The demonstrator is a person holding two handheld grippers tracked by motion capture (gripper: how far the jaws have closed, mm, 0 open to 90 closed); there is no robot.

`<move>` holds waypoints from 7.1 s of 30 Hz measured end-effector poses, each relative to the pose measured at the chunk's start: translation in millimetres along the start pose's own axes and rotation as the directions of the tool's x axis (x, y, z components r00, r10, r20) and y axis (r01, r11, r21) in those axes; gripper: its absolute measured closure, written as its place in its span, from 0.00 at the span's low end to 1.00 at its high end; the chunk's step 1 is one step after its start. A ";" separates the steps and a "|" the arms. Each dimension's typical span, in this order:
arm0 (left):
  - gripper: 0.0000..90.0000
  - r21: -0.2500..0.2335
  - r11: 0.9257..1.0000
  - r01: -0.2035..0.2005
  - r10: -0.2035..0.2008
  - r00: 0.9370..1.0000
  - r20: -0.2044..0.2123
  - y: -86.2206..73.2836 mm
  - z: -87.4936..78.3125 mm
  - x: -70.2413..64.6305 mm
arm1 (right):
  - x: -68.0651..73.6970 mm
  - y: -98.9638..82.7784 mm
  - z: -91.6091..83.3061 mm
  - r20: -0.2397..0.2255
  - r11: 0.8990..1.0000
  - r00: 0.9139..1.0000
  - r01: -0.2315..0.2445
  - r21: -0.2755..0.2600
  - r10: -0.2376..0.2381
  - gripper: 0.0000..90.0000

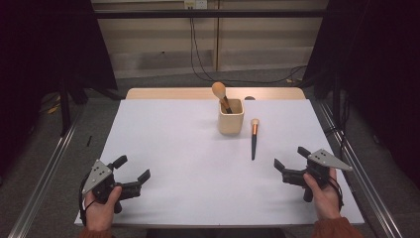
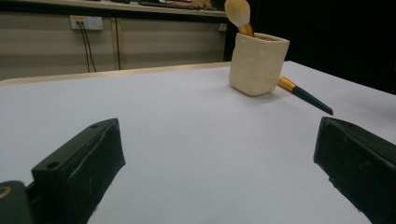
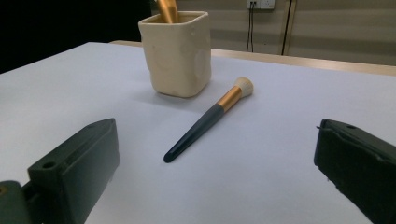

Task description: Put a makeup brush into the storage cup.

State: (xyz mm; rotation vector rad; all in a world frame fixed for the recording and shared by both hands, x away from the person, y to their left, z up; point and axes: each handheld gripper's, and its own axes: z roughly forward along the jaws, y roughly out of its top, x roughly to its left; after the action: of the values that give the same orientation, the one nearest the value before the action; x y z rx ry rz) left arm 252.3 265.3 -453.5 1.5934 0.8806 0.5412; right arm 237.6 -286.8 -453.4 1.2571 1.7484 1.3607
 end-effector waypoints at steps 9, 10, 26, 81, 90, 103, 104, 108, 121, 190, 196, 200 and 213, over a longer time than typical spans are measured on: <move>0.02 0.004 1.000 -0.001 0.001 1.000 -0.006 -1.4 -2.5 0.4 | 6.7 -12.0 -21.6 0.022 1.000 1.000 0.005 -0.015 -0.004 0.00; 0.02 0.004 1.000 0.002 -0.002 1.000 -0.005 -1.5 -2.7 -0.9 | 7.4 -15.2 -21.6 0.027 1.000 1.000 0.004 -0.011 -0.003 0.00; 0.02 0.010 1.000 -0.012 0.013 1.000 -0.008 -1.8 -4.0 -3.5 | 6.7 -17.2 -25.6 0.024 1.000 1.000 0.008 -0.028 -0.008 0.00; 0.02 -0.001 1.000 -0.010 0.010 1.000 -0.009 -0.5 -4.7 -0.3 | 4.6 49.3 83.7 -0.042 0.998 0.998 0.048 -0.049 -0.050 0.01; 0.02 0.002 1.000 -0.011 0.011 1.000 -0.008 -0.5 -4.0 1.1 | -6.3 64.3 100.4 0.002 0.996 0.999 0.049 -0.078 -0.049 0.01; 0.02 0.003 1.000 -0.018 0.018 1.000 0.011 0.3 -0.6 1.5 | -20.9 81.7 127.0 0.047 0.997 0.998 0.047 -0.061 -0.044 0.05; 0.02 0.006 1.000 -0.017 0.017 1.000 0.012 0.2 -0.3 1.6 | -21.7 81.6 128.5 0.046 0.997 0.998 0.041 -0.059 -0.039 0.05; 0.02 0.006 1.000 -0.015 0.015 1.000 0.006 0.3 -0.1 1.9 | -22.6 81.9 133.0 0.036 0.999 0.999 0.036 -0.026 -0.035 0.05; 0.02 0.002 1.000 0.002 -0.002 1.000 -0.006 0.7 4.5 3.0 | -28.4 87.2 153.1 -0.004 0.988 1.000 0.009 0.153 -0.009 0.06; 0.02 0.037 0.999 -0.011 0.011 1.000 0.017 -1.3 7.4 0.8 | -18.4 76.4 238.0 0.106 0.539 0.994 -0.069 0.839 -0.038 0.62; 0.02 0.040 0.999 -0.016 0.015 1.000 0.018 -1.4 6.8 0.8 | -14.4 76.2 238.7 0.139 0.538 0.989 -0.093 0.838 -0.047 0.68; 0.02 0.040 0.999 -0.015 0.014 1.000 0.018 -1.6 6.9 1.1 | -12.8 77.6 240.5 0.167 0.524 0.985 -0.125 0.843 -0.033 0.74; 0.02 0.049 0.999 -0.018 0.017 1.000 0.017 -2.4 7.2 1.4 | -20.5 78.8 239.0 0.201 0.524 0.980 -0.179 0.833 0.015 0.84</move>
State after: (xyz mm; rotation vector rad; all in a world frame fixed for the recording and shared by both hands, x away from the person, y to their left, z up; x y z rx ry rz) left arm 257.9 262.0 -457.6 1.6493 0.8742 0.5210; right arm 477.7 -208.9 -454.2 1.9200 2.3309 0.3108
